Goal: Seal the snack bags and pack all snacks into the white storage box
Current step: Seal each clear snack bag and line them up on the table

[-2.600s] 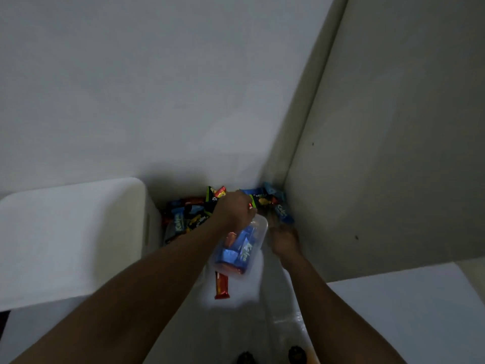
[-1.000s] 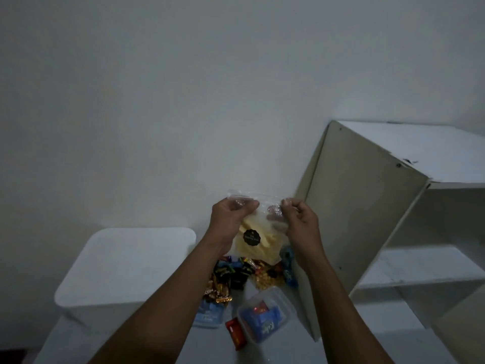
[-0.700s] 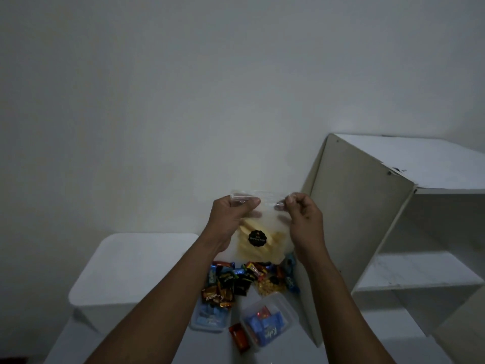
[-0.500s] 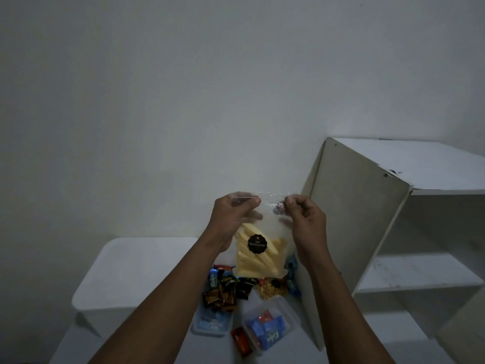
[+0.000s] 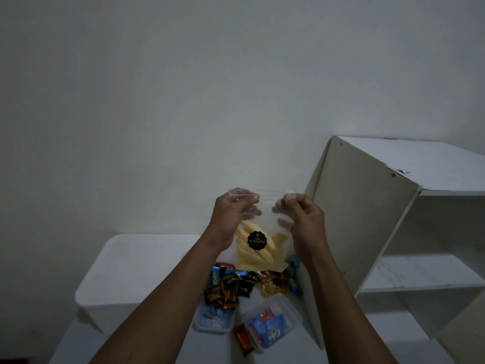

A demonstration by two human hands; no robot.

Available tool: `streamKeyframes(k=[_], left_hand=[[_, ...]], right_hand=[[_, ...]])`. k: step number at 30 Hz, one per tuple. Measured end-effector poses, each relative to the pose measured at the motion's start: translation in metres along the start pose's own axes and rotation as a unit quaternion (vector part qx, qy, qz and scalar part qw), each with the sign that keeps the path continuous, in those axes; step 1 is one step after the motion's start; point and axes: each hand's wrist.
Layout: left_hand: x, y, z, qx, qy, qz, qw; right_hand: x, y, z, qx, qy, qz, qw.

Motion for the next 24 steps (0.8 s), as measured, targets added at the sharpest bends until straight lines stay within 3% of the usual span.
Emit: streamKeyframes(k=[7,18,24], left_hand=[[0.004,-0.001,0.002,-0.013,0.005,0.000,1.000],[0.010,0.000,0.000,-0.015,0.078,-0.138,0.987],[0.014,-0.001,0.004,-0.026,0.104,-0.024,0.994]], right_hand=[[-0.012,0.001,0.004,0.006,0.017,-0.023,1.000],[-0.020,0.006,0.007,0.017,0.046,0.002,0.999],[-0.022,0.011,0.008,0.006,0.023,0.006,1.000]])
Point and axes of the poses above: each hand's wrist, its own z-axis towards the middle knuckle, its own x-axis out of the back of the hand, y = z × x
